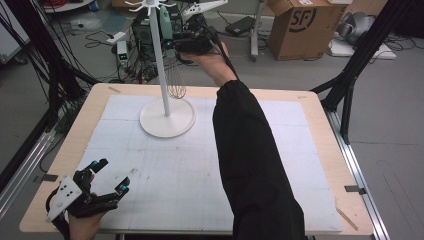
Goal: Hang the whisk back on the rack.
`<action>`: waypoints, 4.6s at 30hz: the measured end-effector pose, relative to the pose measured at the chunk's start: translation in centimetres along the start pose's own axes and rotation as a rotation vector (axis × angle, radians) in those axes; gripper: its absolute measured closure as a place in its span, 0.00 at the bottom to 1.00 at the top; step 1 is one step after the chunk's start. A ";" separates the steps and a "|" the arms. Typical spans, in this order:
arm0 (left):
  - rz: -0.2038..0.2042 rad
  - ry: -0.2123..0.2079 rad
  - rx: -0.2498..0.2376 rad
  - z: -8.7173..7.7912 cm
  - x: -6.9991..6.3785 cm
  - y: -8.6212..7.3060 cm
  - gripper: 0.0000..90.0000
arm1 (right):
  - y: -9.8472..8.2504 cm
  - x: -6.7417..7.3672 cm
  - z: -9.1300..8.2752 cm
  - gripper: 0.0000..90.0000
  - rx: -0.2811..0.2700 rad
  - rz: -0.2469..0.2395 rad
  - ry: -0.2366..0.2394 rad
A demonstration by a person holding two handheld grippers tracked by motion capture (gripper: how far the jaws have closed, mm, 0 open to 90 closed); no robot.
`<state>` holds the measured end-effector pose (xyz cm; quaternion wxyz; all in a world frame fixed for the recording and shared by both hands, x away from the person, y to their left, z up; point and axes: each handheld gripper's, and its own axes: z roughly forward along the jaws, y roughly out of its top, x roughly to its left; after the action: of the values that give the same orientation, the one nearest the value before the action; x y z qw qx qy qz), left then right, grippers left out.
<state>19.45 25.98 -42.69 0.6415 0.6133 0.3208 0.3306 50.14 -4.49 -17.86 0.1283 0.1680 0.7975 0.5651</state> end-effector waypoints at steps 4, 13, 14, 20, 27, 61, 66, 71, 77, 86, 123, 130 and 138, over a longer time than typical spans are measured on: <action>0.000 0.002 0.002 0.0 0.0 0.0 0.12 | -0.2 0.0 0.0 0.74 -0.016 0.015 -0.003; 0.003 0.001 0.005 0.0 -0.2 0.0 0.12 | -1.5 -0.1 -0.6 0.41 -0.064 0.068 -0.025; 0.003 0.001 0.005 0.0 -0.2 0.0 0.12 | -1.7 -0.1 -0.8 0.41 -0.073 0.067 -0.029; 0.004 -0.008 0.001 0.2 -0.5 0.0 0.12 | -3.0 0.0 -2.3 0.36 -0.096 0.070 -0.044; 0.014 -0.016 0.009 0.4 -0.8 0.0 0.12 | -4.8 0.3 -5.1 0.37 -0.139 0.084 -0.057; 0.060 -0.041 0.027 0.8 -2.7 0.0 0.12 | -12.6 5.7 -17.3 0.31 -0.299 0.064 -0.158; 0.056 -0.027 0.022 0.7 -2.5 0.0 0.12 | -14.9 5.8 -19.0 0.29 -0.303 0.080 -0.177; 0.059 -0.028 0.029 0.8 -2.5 -0.1 0.12 | -17.7 6.4 -20.5 0.27 -0.311 0.098 -0.196; 0.062 -0.031 0.031 1.0 -2.7 -0.1 0.12 | -20.7 6.8 -21.6 0.27 -0.307 0.133 -0.224; 0.059 -0.034 0.031 1.3 -2.7 -0.2 0.12 | -23.4 8.5 -22.8 0.25 -0.297 0.129 -0.234; 0.082 0.008 0.013 1.1 -2.8 -0.4 0.12 | -31.0 14.0 -25.5 0.25 -0.401 0.126 -0.323; 0.085 0.007 0.013 1.2 -2.9 -0.4 0.12 | -31.2 14.0 -25.4 0.25 -0.398 0.126 -0.327; 0.084 0.006 0.012 1.2 -2.9 -0.4 0.12 | -31.4 14.0 -25.2 0.24 -0.391 0.126 -0.329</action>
<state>18.78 22.93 -43.03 0.6224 0.6292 0.2985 0.3572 23.57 -29.90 -39.42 0.2508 0.2792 0.6295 0.6803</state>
